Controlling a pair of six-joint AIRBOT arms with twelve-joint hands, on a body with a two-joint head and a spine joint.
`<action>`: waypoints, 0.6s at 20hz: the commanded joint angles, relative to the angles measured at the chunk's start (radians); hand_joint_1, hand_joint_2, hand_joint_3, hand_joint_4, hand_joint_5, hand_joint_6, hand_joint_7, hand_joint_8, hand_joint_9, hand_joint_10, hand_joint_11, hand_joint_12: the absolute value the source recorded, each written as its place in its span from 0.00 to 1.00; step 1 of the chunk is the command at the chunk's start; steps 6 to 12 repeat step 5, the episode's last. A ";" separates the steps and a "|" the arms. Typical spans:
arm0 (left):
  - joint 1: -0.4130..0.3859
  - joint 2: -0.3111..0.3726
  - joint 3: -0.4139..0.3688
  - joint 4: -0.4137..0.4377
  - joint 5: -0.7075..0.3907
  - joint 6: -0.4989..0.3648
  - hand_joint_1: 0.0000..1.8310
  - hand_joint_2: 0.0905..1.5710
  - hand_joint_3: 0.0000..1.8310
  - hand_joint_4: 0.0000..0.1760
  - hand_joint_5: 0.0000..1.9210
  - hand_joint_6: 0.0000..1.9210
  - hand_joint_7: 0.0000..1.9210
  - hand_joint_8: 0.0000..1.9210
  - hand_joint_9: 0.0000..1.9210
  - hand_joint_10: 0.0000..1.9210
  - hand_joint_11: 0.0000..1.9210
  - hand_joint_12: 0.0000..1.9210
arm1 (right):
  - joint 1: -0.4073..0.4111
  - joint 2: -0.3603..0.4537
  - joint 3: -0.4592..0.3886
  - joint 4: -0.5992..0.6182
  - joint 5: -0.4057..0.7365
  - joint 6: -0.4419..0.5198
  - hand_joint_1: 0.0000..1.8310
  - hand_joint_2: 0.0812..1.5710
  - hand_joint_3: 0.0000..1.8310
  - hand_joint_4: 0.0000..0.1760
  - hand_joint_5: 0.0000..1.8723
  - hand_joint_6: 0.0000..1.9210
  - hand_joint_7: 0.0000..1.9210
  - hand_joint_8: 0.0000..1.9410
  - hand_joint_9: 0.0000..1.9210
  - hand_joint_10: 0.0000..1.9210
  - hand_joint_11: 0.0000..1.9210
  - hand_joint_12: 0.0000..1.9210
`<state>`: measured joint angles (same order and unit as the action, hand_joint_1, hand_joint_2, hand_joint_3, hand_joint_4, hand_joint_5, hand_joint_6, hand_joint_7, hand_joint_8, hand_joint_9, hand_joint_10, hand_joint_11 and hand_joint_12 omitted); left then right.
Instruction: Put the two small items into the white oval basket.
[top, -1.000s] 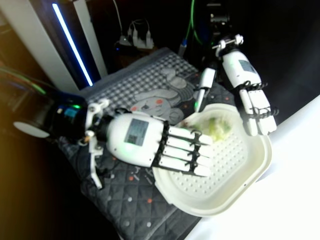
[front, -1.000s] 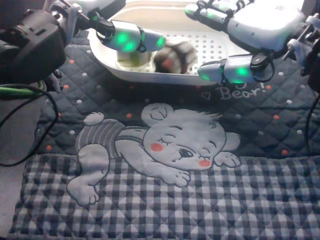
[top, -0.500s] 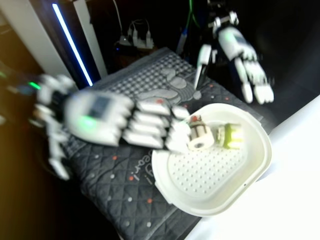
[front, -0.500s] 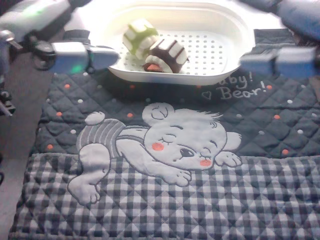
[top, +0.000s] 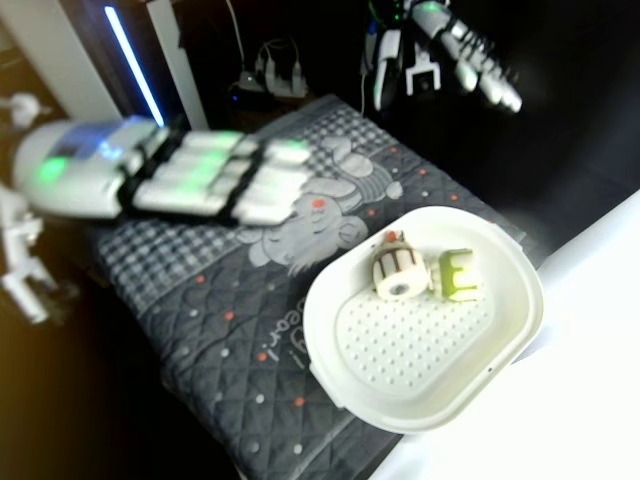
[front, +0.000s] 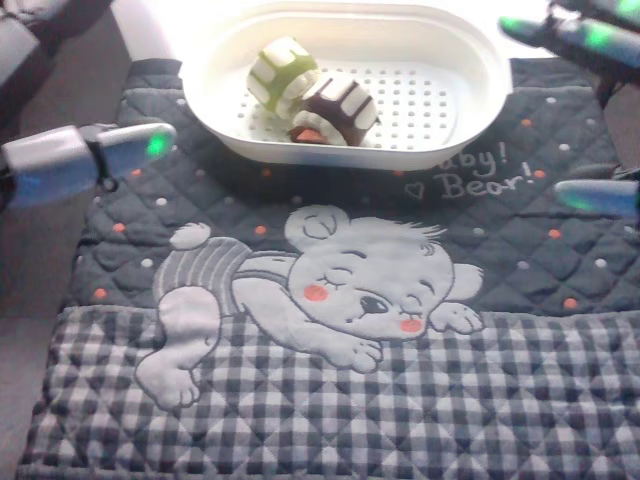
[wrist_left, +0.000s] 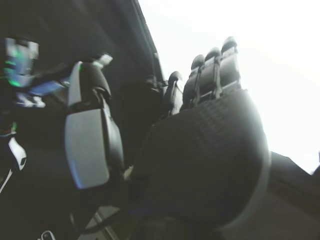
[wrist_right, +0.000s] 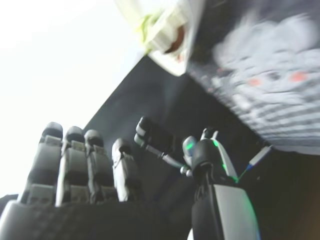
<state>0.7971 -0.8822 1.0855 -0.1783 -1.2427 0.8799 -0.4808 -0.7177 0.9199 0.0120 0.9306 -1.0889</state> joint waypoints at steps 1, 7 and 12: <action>0.014 0.012 -0.008 0.002 -0.195 -0.019 0.32 0.67 0.00 1.00 0.00 0.00 0.00 0.00 0.00 0.00 0.00 0.00 | 0.001 0.015 -0.005 0.013 0.208 0.031 0.25 0.68 0.00 0.75 0.00 0.00 0.00 0.00 0.00 0.00 0.00 0.00; 0.083 0.029 -0.030 -0.016 -0.286 -0.030 0.31 0.70 0.01 1.00 0.00 0.00 0.00 0.00 0.00 0.00 0.00 0.00 | -0.024 0.015 -0.015 0.013 0.279 0.051 0.18 0.70 0.00 0.38 0.00 0.00 0.00 0.00 0.00 0.00 0.00 0.00; 0.083 0.029 -0.030 -0.016 -0.286 -0.030 0.31 0.70 0.01 1.00 0.00 0.00 0.00 0.00 0.00 0.00 0.00 0.00 | -0.024 0.015 -0.015 0.013 0.279 0.051 0.18 0.70 0.00 0.38 0.00 0.00 0.00 0.00 0.00 0.00 0.00 0.00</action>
